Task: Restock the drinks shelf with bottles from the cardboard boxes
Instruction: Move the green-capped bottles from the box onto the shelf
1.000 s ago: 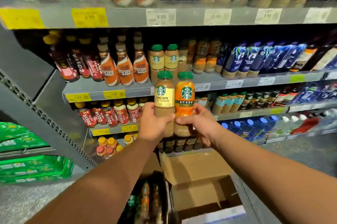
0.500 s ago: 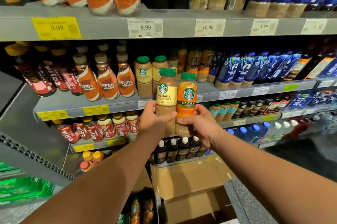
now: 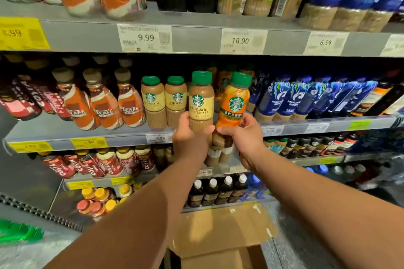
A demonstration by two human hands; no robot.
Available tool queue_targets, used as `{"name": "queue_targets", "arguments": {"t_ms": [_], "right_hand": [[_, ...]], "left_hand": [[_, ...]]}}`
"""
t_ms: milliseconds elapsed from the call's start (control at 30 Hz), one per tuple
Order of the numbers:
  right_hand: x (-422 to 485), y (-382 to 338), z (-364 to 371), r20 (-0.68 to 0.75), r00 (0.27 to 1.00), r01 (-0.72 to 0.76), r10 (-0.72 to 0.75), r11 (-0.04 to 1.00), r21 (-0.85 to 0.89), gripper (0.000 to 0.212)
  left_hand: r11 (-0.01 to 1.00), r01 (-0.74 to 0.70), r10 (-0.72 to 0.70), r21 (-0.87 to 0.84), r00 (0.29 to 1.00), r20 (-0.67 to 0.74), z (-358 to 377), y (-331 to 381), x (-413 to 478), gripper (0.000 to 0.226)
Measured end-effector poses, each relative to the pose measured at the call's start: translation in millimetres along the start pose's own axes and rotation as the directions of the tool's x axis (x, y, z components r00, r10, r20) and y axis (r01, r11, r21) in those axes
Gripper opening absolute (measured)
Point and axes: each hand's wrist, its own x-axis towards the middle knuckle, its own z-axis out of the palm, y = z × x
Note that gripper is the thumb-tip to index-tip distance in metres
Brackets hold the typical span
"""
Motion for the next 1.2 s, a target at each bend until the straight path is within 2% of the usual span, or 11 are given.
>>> {"name": "queue_targets", "arguments": {"t_ms": [167, 433, 767, 1000, 1200], "right_hand": [[22, -4, -7, 0.036, 0.997, 0.063, -0.062, 0.997, -0.039, 0.042], [50, -6, 0, 0.108, 0.988, 0.117, -0.108, 0.990, -0.083, 0.047], [79, 1, 8, 0.157, 0.983, 0.115, -0.099, 0.989, -0.094, 0.054], [90, 10, 5, 0.192, 0.978, 0.105, -0.079, 0.986, -0.127, 0.048], [91, 7, 3, 0.235, 0.968, 0.112, -0.083, 0.987, -0.113, 0.047]], "left_hand": [[0.987, -0.126, 0.139, 0.103, 0.982, -0.126, 27, 7, 2, 0.044], [0.972, -0.126, 0.180, 0.200, 0.943, -0.279, 45, 9, 15, 0.054], [0.953, -0.072, 0.165, 0.295, 0.938, -0.305, 57, 10, 27, 0.059], [0.931, -0.061, 0.187, 0.361, 0.926, -0.327, 60, 8, 33, 0.063], [0.934, -0.063, 0.195, 0.351, 0.914, -0.356, 61, 7, 34, 0.064]]}}
